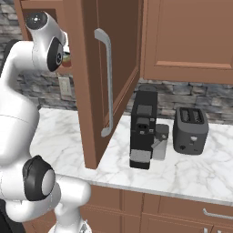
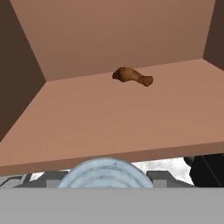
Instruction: Pick the cereal and canned food from the counter and place them in the cabinets closest to them.
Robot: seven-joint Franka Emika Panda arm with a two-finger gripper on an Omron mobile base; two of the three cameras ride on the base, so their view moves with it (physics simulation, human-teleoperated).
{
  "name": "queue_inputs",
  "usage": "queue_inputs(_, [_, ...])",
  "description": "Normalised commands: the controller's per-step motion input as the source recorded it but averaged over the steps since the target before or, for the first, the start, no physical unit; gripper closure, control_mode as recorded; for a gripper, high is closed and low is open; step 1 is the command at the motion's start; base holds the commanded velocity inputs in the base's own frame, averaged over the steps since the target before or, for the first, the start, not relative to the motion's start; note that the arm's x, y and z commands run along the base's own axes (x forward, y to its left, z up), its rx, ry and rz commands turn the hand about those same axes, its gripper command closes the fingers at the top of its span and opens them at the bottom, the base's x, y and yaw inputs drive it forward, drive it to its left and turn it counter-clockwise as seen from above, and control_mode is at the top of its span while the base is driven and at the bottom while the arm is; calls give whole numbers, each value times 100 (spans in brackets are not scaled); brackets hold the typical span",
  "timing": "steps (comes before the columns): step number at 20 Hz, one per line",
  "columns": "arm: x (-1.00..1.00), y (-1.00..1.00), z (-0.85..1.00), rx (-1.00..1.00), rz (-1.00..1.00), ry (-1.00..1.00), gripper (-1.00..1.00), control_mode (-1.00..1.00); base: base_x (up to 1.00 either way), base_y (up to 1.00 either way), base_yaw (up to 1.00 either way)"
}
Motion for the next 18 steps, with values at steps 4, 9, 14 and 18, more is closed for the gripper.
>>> queue_inputs(4, [0, 0, -2, -1, 0, 0, 100, -100, 0, 0, 0])
queue_inputs(9, [7, 0, -2, -4, 0, 5, 100, -100, 0, 0, 0])
queue_inputs(14, [10, 0, 0, -4, 0, 9, 100, -100, 0, 0, 0])
queue_inputs(18, [17, 0, 1, -1, 0, 8, 100, -100, 0, 0, 0])
